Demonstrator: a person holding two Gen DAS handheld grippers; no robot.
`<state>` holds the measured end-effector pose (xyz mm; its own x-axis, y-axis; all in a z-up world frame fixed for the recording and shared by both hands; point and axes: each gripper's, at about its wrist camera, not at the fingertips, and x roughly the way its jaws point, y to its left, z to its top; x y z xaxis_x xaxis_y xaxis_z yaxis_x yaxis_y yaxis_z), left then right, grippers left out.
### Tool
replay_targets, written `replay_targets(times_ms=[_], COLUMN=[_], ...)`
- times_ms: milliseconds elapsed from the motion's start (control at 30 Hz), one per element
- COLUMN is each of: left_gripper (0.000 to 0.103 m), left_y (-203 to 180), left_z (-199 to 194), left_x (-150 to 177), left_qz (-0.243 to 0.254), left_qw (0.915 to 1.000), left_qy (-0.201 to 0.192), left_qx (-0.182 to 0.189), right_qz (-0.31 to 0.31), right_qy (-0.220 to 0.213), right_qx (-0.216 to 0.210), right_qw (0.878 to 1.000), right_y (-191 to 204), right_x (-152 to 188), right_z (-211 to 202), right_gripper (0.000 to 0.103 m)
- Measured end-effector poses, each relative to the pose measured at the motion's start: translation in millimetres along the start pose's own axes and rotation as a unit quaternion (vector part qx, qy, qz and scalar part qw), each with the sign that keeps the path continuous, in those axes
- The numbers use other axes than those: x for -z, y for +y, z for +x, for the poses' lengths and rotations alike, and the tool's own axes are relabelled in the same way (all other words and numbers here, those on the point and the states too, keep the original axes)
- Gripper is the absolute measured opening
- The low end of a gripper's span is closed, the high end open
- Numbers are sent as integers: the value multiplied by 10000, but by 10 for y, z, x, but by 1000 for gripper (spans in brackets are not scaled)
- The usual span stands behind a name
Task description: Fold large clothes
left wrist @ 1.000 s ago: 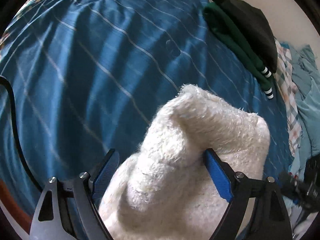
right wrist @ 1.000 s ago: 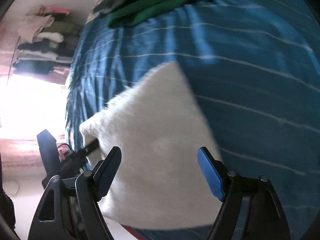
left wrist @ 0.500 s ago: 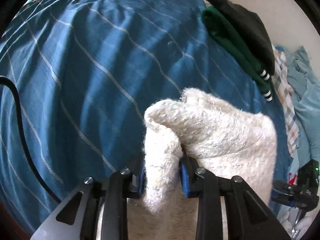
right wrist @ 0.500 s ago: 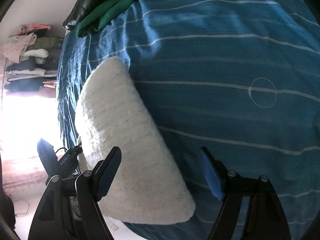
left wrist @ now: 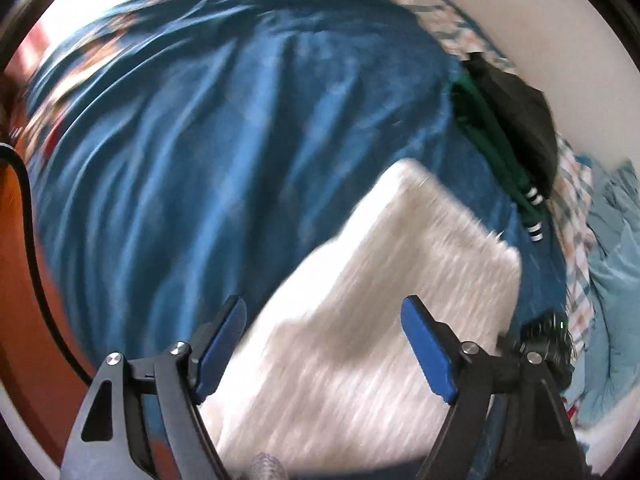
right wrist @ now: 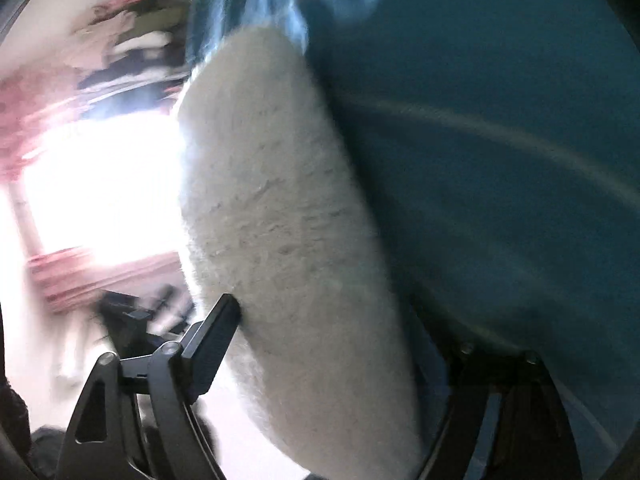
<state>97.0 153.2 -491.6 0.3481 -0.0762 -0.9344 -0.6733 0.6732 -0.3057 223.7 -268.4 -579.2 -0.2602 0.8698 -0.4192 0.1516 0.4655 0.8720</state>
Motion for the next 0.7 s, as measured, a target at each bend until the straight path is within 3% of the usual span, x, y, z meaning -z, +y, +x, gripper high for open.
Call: replay_targets(times_ms=[100,167,233,300,400,500,600,700], left_gripper=[79,79,79,79,78,78,78,78], left_y=[211,305,365,392,422,411,378,380], left_z=[-83,-122,-104,-51,-2,-123,-291,-310], left_x=[361,572,729,764,705,640,667,822], left_qz=[-493,-792,-948,-1058,-1295,-1561,-1665,-1897], left_qw=[9987,9967,9952,9939,9907,9858,9840,9785], left_qy=[149,188,220,294,282,112,-8,173], left_qx=[32,63,85,136,295,610,641,789], right_qz=[-487,-679,-585,-182,563,1546,1717,1801], right_qy=[314,281,69,-312,-746,-1163,-1342,-1349], right_qx=[10,184,173,22,-344,-890,-1039,-1126], right_qw=[9983,9971,9981,9993,9950,9771,9704,9678], right_y=[166,288,332,323,224,-48,-184,-269], right_x=[-80,-89,-52,83,376,776,930,921], right_z=[303,426,436,339,206,100,74,150], right_gripper=[87,83,65,55,53,53,53,55])
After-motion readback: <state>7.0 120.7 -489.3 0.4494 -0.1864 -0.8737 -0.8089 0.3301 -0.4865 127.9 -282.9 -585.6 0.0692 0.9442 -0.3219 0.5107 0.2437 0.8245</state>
